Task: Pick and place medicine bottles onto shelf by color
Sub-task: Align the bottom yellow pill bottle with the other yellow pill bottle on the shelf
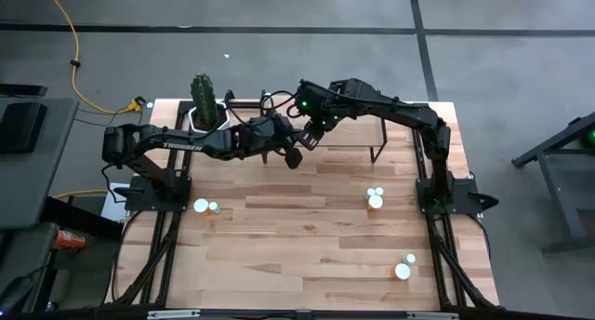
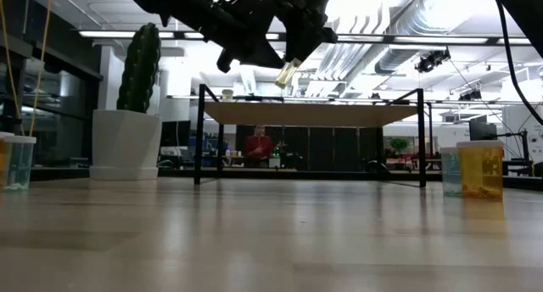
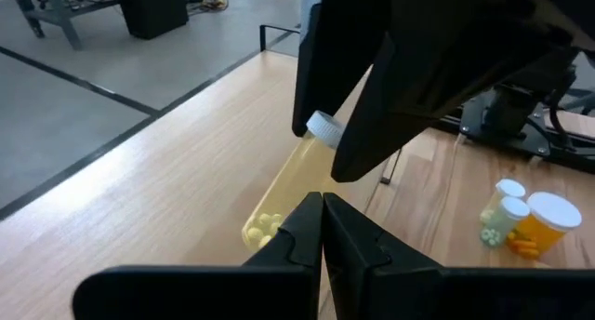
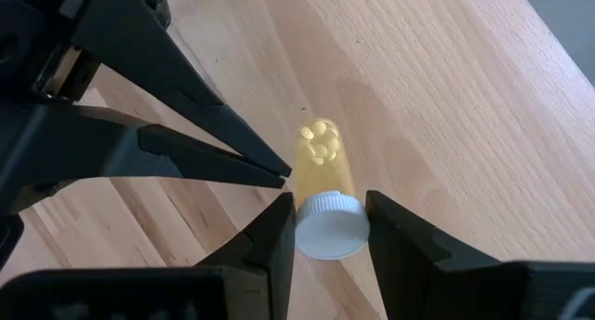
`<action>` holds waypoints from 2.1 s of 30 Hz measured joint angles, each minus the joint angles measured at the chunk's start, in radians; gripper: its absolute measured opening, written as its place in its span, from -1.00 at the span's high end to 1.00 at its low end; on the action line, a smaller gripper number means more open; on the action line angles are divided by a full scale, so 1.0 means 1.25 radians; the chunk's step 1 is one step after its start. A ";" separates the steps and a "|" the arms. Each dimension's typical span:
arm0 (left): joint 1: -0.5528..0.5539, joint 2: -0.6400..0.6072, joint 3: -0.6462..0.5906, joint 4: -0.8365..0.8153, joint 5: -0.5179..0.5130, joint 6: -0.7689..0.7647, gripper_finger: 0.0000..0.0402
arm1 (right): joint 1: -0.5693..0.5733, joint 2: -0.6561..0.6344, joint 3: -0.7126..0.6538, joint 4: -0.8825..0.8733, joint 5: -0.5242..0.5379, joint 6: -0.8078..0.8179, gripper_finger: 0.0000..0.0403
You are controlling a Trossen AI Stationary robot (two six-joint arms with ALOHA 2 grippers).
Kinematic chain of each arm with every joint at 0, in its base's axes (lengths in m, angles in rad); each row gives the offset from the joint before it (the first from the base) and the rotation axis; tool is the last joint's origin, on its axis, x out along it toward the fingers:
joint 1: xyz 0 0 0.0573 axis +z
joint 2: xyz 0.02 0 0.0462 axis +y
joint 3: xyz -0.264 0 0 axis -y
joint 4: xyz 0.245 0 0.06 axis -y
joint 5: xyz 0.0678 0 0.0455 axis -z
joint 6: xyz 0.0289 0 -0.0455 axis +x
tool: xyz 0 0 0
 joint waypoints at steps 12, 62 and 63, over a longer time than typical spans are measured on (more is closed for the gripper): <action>0.000 0.000 0.000 0.000 0.001 -0.007 1.00 | 0.000 0.000 0.000 0.001 0.000 0.000 0.49; -0.021 0.000 0.001 -0.001 0.042 0.008 1.00 | 0.000 -0.001 0.000 0.018 0.000 0.000 0.49; -0.021 0.000 0.001 -0.001 0.042 0.008 1.00 | 0.000 -0.001 0.000 0.018 0.000 0.000 0.49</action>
